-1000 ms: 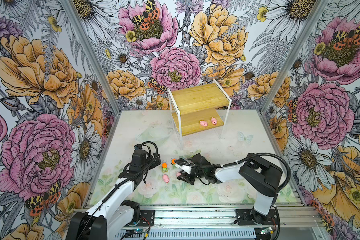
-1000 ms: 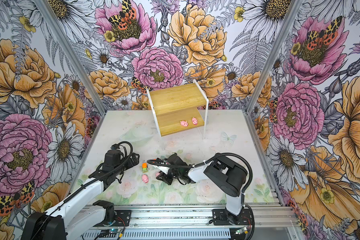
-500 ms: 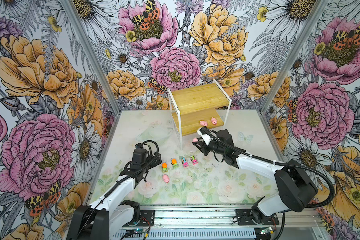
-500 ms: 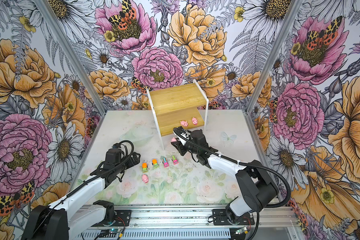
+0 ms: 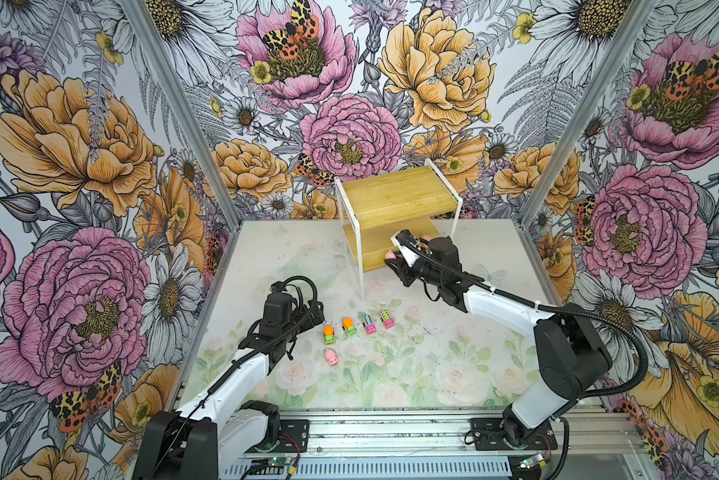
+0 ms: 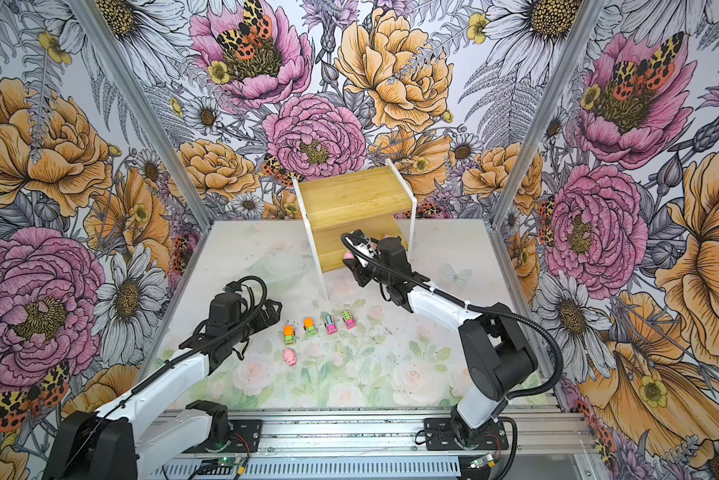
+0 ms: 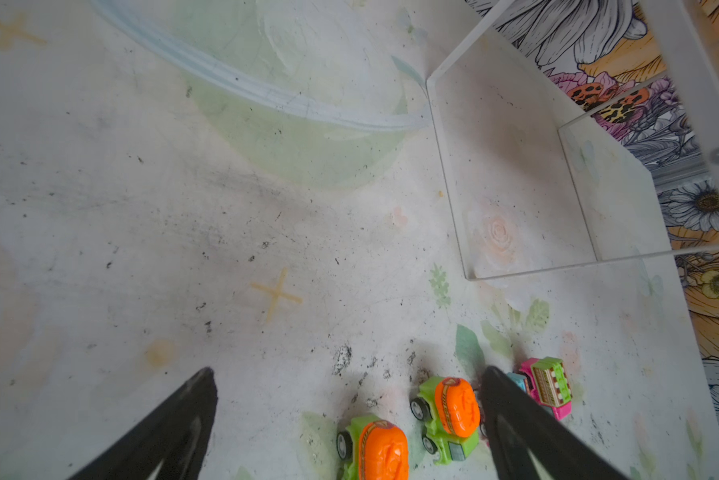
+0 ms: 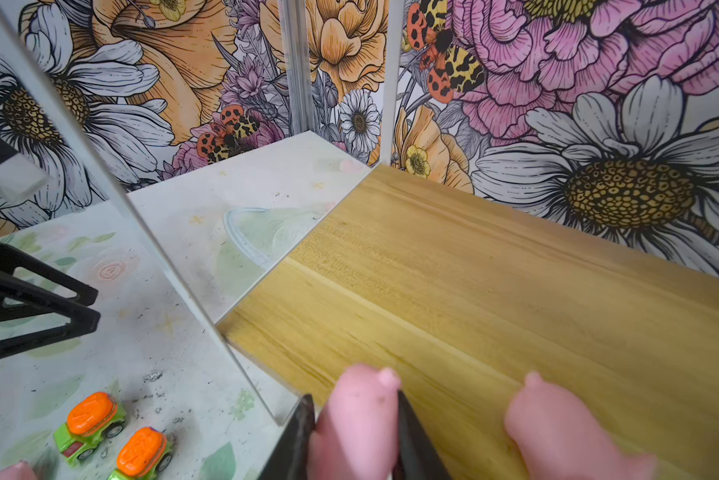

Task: Place and organize the plastic toys onto the shelf
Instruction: 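Lower the pig onto the lower shelf and open the right gripper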

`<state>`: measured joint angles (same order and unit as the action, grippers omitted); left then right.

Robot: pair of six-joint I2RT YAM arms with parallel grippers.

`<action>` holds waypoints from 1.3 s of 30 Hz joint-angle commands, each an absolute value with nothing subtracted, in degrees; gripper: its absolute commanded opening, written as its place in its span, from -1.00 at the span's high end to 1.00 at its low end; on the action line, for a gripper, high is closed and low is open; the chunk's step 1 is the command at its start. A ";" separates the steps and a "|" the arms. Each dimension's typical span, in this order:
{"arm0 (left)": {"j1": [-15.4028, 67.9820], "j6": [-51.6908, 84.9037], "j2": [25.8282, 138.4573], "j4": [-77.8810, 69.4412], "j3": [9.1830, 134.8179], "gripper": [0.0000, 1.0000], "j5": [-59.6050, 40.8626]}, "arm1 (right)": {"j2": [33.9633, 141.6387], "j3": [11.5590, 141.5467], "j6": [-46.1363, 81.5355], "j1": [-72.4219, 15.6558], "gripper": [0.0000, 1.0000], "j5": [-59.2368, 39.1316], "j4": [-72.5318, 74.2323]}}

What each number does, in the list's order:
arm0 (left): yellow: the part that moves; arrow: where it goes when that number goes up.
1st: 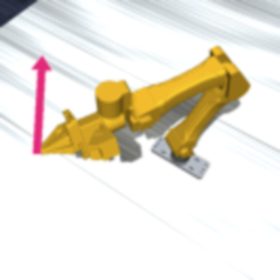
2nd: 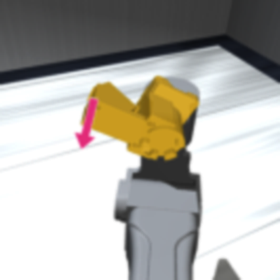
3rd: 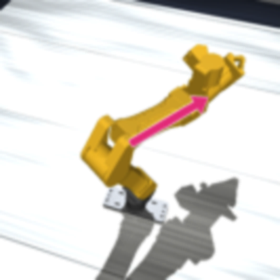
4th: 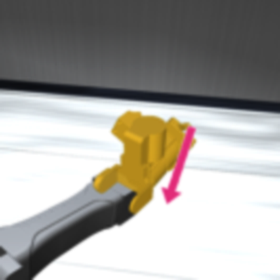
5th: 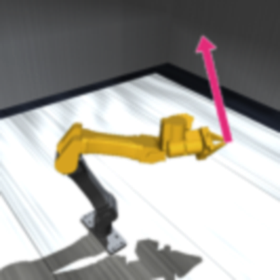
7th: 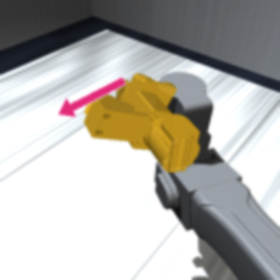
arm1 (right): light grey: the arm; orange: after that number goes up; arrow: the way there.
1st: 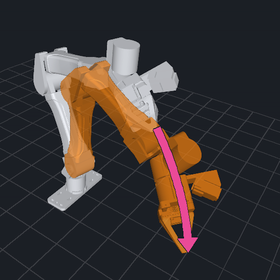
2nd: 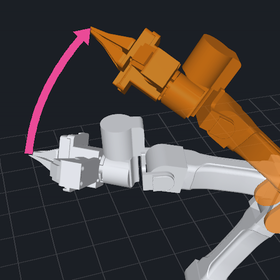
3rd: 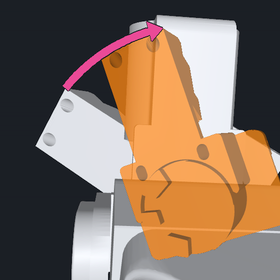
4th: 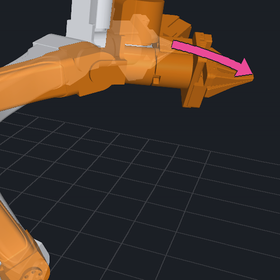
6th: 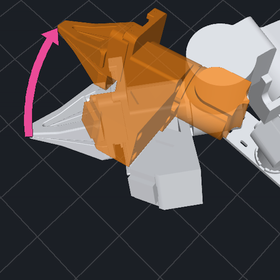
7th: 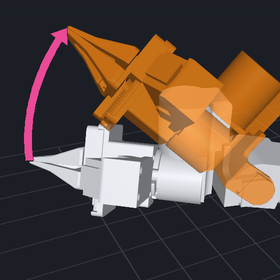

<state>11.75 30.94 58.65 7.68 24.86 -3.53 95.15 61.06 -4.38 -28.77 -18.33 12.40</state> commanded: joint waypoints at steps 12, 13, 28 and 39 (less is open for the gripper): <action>11.29 29.79 57.31 9.23 26.36 -0.98 -3.41 | 99.36 65.12 -3.45 -27.79 0.38 -12.53 15.22; 11.32 29.79 57.30 9.27 26.35 -0.97 -3.35 | 99.48 65.17 -3.30 -27.74 0.38 -12.35 15.52; 11.11 29.33 55.57 10.99 26.30 -0.98 -2.60 | 102.02 65.79 -1.71 -27.51 0.35 -11.87 18.26; 11.02 29.13 55.28 11.35 26.27 -0.97 -2.51 | 102.69 64.60 -1.24 -27.52 0.26 -11.95 19.07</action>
<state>11.70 30.06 56.23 10.98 25.19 -3.46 101.30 64.27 -1.96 -28.03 -13.04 18.31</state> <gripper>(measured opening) 0.988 0.365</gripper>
